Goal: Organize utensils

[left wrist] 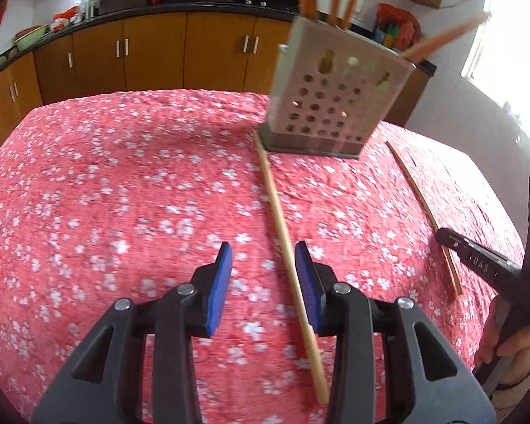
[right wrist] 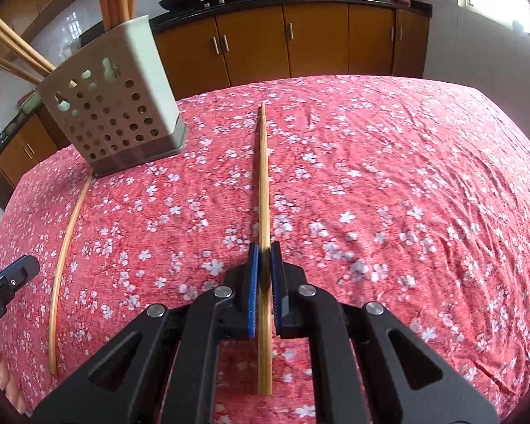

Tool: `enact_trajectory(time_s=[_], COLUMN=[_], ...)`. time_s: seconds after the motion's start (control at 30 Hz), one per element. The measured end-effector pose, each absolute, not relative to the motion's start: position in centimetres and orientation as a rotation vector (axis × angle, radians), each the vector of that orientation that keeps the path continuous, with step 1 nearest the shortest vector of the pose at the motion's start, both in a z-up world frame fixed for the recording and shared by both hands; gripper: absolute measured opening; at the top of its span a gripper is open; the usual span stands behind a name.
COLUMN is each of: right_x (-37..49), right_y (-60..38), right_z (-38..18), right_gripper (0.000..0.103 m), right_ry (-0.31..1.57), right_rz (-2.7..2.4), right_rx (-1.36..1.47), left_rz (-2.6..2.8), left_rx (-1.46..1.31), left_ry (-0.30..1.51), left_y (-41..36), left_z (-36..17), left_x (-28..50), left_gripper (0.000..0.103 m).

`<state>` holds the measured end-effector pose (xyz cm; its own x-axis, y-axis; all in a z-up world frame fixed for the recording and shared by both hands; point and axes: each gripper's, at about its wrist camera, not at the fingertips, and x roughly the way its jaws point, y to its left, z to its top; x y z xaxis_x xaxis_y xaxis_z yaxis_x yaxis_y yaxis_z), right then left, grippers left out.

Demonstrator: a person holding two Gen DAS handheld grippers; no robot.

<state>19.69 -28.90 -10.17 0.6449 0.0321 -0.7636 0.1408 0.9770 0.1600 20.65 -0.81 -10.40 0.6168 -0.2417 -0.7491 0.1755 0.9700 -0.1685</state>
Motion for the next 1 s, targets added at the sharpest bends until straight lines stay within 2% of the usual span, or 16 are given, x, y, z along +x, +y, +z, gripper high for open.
enact_trajectory(time_s=[0.1,0.17,0.23,0.3,0.67,0.8,1.0], right_x=[19.5,19.4,19.2,19.0,19.6,20.1,20.6], right_y=[-29.5,-29.6,-29.7,-29.4,-27.4,-27.2,-27.1], right_z=[-10.2,-10.2,-10.3,-10.3,-10.1,-10.3,-10.5], right_gripper=[0.008,0.008,0.008,0.008,0.008,0.008,0.008], right_ry=[0.867,0.865,0.864,0.861,0.843,0.862,0.865], right_rz=[-0.066,-0.064,-0.059,-0.047,-0.009,-0.005,-0.008], right_rx=[0.212,0.211,0.209,0.205,0.146,0.133,0.130], left_rz=[-0.242,-0.217,-0.164,-0.144,-0.011,-0.046,-0.044], left_rx=[-0.038,-0.006,0.026,0.023,-0.040,-0.008,-0.013], left_ry=[0.895,0.912,0.906,0.908,0.899,0.883,0.887], left_y=[-2.5,-3.2,-3.5,-3.1,3.6,3.7,3.5], left_z=[-11.0,-11.7,-12.2,-12.2,-12.1,-12.0,-12.1], left_x=[20.8,21.0,21.3,21.5,25.3,25.3,25.8], left_gripper=[0.033,0.024,0.010,0.008,0.011,0.029,0.030])
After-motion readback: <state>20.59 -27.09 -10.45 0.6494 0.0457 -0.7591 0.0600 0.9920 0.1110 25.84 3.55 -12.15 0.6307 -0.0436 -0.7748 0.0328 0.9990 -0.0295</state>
